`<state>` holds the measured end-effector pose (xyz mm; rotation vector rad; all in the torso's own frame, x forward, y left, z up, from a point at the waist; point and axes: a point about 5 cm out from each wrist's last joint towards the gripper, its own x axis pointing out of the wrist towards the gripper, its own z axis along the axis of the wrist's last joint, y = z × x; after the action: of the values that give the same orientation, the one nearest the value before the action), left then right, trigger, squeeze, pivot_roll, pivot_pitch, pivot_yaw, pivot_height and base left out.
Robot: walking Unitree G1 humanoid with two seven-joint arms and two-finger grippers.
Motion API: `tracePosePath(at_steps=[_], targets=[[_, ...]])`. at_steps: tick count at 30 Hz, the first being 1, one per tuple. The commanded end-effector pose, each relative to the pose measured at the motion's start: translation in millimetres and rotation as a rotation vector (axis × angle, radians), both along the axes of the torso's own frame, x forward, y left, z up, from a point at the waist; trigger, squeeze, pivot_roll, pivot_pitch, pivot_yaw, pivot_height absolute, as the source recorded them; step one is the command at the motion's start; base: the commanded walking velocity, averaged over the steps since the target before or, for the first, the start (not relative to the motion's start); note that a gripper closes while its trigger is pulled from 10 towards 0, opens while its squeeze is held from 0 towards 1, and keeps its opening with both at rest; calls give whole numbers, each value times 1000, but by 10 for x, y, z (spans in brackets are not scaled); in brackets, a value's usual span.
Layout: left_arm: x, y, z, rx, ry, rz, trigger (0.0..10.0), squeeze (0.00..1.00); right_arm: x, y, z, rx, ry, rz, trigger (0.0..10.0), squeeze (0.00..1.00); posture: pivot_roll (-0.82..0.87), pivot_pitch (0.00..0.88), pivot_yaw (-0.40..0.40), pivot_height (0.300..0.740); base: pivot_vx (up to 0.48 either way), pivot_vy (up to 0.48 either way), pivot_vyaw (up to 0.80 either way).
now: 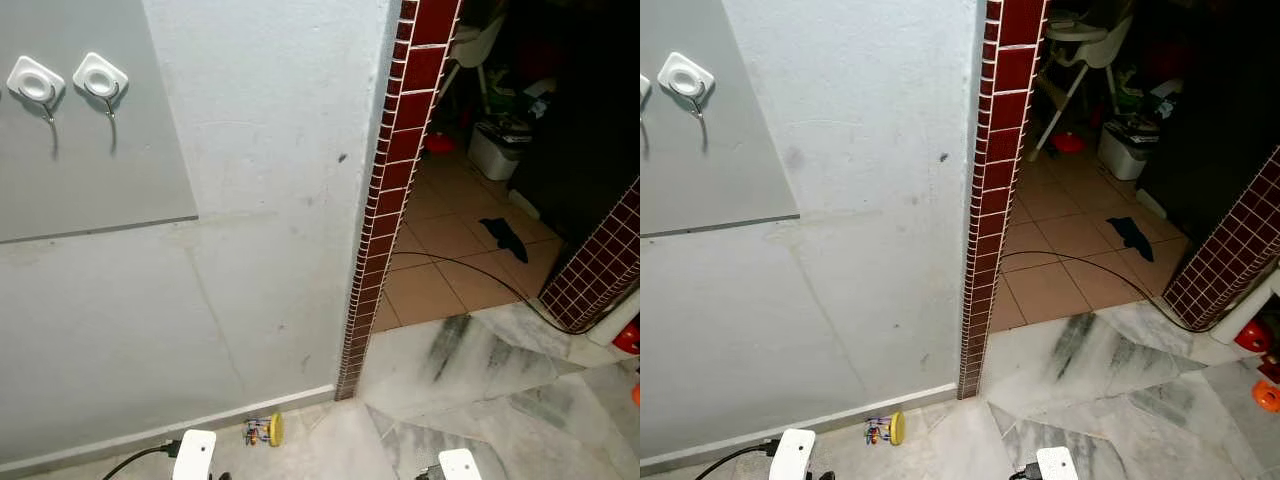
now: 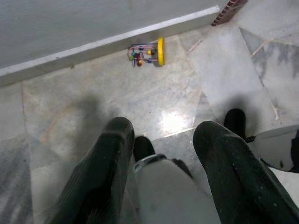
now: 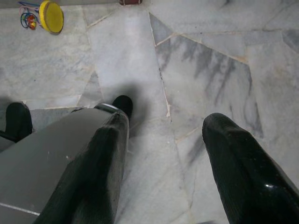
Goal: Hang keys on a hook
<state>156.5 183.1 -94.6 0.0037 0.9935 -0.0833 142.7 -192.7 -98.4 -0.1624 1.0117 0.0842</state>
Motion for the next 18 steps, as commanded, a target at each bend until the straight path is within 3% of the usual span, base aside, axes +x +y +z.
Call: tracePosePath(at_steps=[1,3,9,18], targets=[[31,3,13,-3,-13,23,10000,0,67,9,25,-4,-19,23,10000,0,-89,0,-46,740,0,0,0],[59,-16,24,-14,-26,30,10000,0,185,12,73,-1,-51,33,10000,0,-86,0,-50,740,0,0,0],[93,-30,38,-22,-39,34,10000,0,321,-24,135,-9,-81,35,10000,0,-94,0,-49,740,0,0,0],[152,-63,61,-29,-55,20,10000,0,258,-7,108,-7,-73,41,10000,0,-116,0,-30,740,0,0,0]])
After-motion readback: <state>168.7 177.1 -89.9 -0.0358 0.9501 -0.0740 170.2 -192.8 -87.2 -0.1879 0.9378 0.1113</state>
